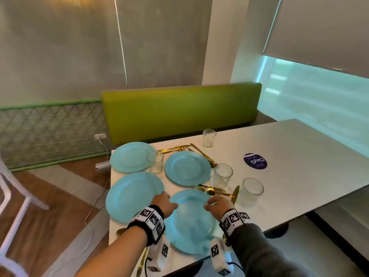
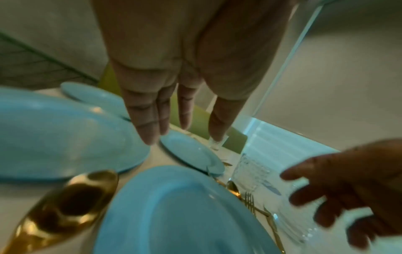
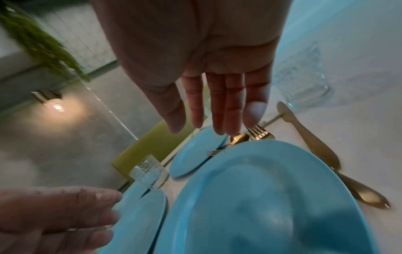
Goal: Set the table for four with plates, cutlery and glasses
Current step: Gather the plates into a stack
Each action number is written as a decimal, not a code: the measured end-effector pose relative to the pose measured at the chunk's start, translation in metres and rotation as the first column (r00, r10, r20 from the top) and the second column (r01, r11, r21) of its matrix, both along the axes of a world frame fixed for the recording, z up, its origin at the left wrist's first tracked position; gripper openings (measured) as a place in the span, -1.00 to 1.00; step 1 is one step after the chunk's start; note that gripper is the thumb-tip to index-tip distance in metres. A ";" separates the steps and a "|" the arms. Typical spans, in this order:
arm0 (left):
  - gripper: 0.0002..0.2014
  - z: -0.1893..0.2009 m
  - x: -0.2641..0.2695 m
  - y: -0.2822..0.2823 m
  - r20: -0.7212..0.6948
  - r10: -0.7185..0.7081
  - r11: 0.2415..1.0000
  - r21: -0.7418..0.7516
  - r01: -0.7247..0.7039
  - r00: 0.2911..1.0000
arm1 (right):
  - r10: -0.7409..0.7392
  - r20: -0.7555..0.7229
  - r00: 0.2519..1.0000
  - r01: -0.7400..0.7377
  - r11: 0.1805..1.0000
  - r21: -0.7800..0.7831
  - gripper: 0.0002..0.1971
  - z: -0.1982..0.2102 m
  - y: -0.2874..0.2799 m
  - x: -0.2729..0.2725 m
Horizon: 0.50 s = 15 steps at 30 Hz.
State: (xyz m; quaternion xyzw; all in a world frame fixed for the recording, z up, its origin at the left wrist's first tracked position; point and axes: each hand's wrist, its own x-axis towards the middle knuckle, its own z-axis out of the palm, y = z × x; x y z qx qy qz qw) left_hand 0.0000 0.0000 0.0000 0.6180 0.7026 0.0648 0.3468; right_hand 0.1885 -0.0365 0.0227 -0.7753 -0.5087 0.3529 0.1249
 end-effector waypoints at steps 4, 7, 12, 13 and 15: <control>-0.34 -0.018 0.006 0.013 -0.067 0.060 0.990 -0.121 -0.067 0.996 | -0.021 0.065 0.998 0.031 0.988 -0.154 -0.48 -0.024 0.014 0.009; -0.34 -0.033 0.010 0.021 -0.111 0.079 0.981 -0.169 -0.097 0.991 | -0.019 0.084 0.996 0.036 0.979 -0.202 -0.45 -0.041 0.026 0.015; -0.37 -0.044 0.014 0.027 -0.180 0.139 0.965 -0.195 -0.174 0.974 | -0.031 0.116 0.993 0.057 0.972 -0.229 -0.45 -0.058 0.044 0.023; -0.37 -0.047 0.015 0.029 -0.191 0.145 0.964 -0.194 -0.183 0.971 | -0.026 0.130 0.991 0.056 0.971 -0.232 -0.46 -0.059 0.047 0.024; -0.41 -0.049 0.016 0.031 -0.205 0.151 0.963 -0.191 -0.191 0.967 | -0.014 0.153 0.988 0.052 0.968 -0.246 -0.52 -0.063 0.051 0.028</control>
